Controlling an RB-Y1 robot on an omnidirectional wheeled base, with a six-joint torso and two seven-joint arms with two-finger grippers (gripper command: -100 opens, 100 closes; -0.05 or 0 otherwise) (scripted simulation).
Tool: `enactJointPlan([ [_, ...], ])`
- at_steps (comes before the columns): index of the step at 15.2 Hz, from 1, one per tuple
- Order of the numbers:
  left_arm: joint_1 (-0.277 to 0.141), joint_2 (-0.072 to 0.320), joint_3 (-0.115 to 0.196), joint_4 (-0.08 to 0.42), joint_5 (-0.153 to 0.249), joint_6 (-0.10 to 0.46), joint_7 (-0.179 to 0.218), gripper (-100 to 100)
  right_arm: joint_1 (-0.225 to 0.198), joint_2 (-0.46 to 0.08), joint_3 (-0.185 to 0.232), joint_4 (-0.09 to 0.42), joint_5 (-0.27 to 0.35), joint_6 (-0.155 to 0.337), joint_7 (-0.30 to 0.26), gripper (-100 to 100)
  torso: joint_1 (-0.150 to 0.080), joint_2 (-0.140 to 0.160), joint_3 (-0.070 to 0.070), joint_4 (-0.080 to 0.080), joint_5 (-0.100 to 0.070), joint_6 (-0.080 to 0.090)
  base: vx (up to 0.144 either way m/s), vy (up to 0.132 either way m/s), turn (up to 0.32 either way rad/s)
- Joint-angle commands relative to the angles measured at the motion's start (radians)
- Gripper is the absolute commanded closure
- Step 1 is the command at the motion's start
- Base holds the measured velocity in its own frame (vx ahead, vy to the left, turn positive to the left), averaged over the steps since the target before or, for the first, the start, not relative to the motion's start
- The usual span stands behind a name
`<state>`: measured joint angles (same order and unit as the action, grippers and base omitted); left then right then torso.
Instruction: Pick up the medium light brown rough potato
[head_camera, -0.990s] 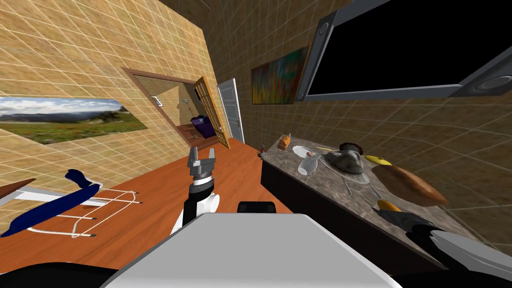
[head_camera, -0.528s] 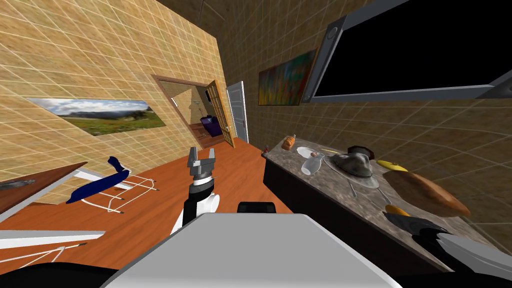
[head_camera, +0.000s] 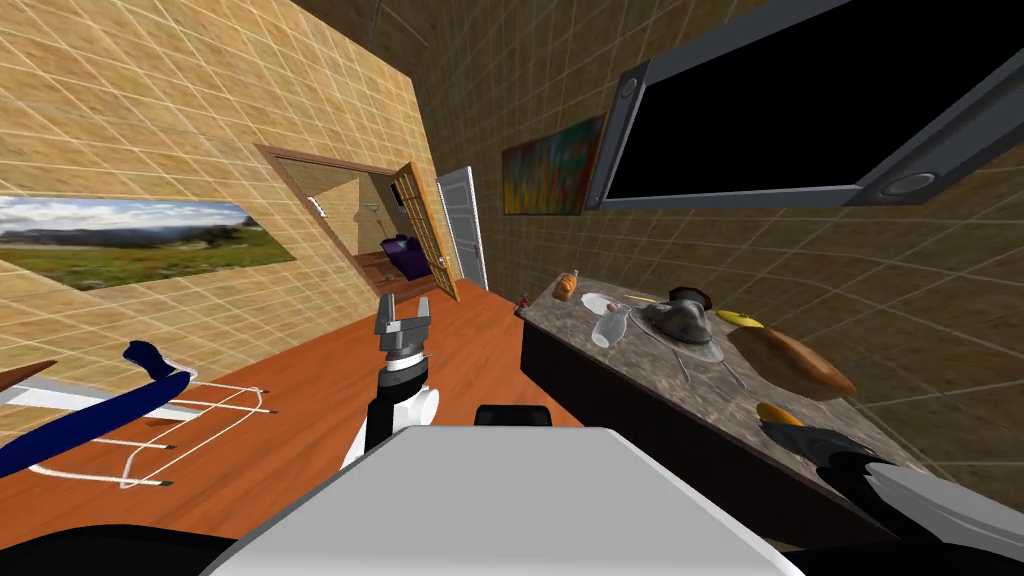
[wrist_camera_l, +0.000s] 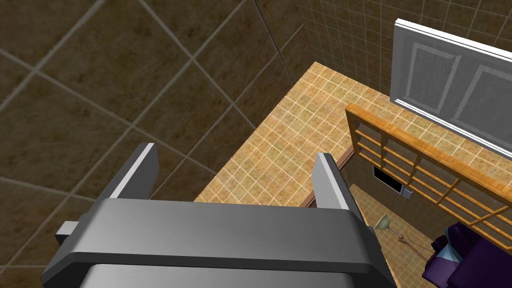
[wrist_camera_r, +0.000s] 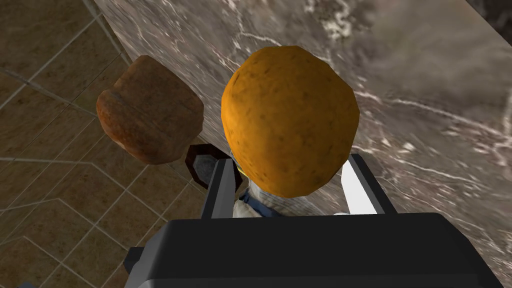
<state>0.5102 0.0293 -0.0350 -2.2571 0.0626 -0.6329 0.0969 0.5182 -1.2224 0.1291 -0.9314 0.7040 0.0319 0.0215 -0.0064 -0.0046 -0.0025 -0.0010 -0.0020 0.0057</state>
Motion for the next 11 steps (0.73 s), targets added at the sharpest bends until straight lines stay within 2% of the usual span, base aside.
enactJointPlan([
  [1, 0.000, 0.000, 0.000, 0.000, 0.000, 0.000, 0.000, 0, 0.023, -0.003, -0.018, -0.048, 0.012, 0.003, 0.005, 100, 0.000, 0.000, 0.000, 0.000, 0.000, 0.000, 0.148, -0.026, -0.293],
  [2, 0.000, 0.000, 0.000, 0.000, 0.000, 0.000, 0.000, 0, 0.023, -0.003, -0.018, -0.048, 0.012, 0.003, 0.005, 100, 0.000, 0.000, 0.000, 0.000, 0.000, -0.002, 0.090, -0.015, -0.087],
  [5, 0.000, 0.000, 0.000, 0.000, 0.000, 0.000, 0.000, 0, 0.060, -0.004, -0.055, -0.119, 0.045, 0.002, 0.020, 100, 0.001, 0.001, 0.000, 0.000, 0.000, -0.004, 0.111, -0.014, -0.219],
  [6, 0.000, 0.000, 0.000, 0.000, 0.000, 0.000, 0.000, 0, 0.060, -0.004, -0.055, -0.129, 0.045, 0.002, 0.020, 100, 0.001, 0.001, 0.000, 0.000, 0.000, -0.003, 0.126, -0.004, -0.257],
  [7, 0.000, 0.000, 0.000, 0.000, 0.000, 0.000, 0.000, 0, 0.079, -0.005, -0.073, -0.163, 0.062, 0.002, 0.028, 100, 0.001, 0.001, 0.000, 0.000, 0.000, -0.004, 0.132, -0.016, -0.342],
  [8, 0.000, 0.000, 0.000, 0.000, 0.000, 0.000, 0.000, 0, 0.079, -0.005, -0.073, -0.169, 0.062, 0.002, 0.028, 100, 0.001, 0.001, 0.000, 0.000, 0.000, -0.002, 0.129, -0.002, -0.263],
  [9, 0.000, 0.000, 0.000, 0.000, 0.000, 0.000, 0.000, 0, 0.098, -0.006, -0.091, -0.206, 0.078, 0.002, 0.036, 100, 0.001, 0.001, 0.000, 0.000, 0.000, -0.003, 0.146, 0.006, -0.268],
  [10, 0.000, 0.000, 0.000, 0.000, 0.000, 0.000, 0.000, 0, 0.098, -0.006, -0.091, -0.210, 0.078, 0.002, 0.036, 100, 0.002, 0.000, 0.000, 0.000, 0.000, -0.004, 0.141, 0.003, -0.235],
  [11, 0.000, 0.000, 0.000, 0.000, 0.000, 0.000, 0.000, 0, 0.116, -0.007, -0.109, -0.248, 0.094, 0.002, 0.043, 100, 0.002, -0.001, -0.001, 0.000, 0.000, -0.005, 0.159, 0.003, -0.291],
])
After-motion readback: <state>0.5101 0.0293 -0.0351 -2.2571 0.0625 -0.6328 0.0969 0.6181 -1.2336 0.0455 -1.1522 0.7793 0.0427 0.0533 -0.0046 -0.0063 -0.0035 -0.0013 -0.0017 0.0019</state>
